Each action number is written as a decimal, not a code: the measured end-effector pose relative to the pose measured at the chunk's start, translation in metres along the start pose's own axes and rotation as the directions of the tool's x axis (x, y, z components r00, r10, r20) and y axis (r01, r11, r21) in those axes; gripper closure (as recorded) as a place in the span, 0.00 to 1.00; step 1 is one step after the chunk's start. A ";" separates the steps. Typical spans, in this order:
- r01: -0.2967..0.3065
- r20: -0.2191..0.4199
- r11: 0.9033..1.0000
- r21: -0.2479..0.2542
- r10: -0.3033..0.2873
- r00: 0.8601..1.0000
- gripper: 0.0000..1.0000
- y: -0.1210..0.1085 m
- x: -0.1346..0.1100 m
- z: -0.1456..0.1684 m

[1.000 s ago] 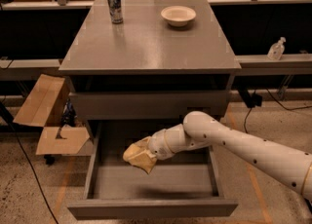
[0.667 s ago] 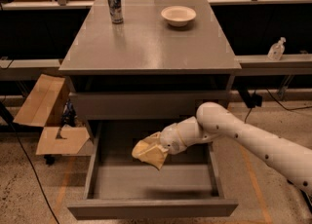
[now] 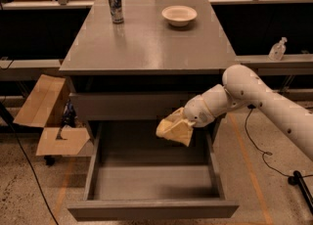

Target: Pick sponge from middle drawer and place on counter

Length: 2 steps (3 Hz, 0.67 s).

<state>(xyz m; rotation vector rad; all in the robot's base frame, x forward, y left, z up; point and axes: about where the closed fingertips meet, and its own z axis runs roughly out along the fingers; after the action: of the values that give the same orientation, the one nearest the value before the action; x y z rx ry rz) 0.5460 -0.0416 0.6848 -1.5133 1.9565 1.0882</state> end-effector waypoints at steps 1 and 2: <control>0.044 -0.087 0.997 0.063 -0.038 0.995 1.00 -0.008 -0.032 -0.056; 0.069 -0.149 0.981 0.180 -0.042 0.988 1.00 -0.017 -0.074 -0.107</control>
Offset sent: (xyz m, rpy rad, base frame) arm 0.0787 -0.0656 0.1799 -0.2930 -0.2231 -0.1357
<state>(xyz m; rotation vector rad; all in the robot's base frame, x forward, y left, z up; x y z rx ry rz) 0.5982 -0.0837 0.7978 -1.5722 2.0347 0.7691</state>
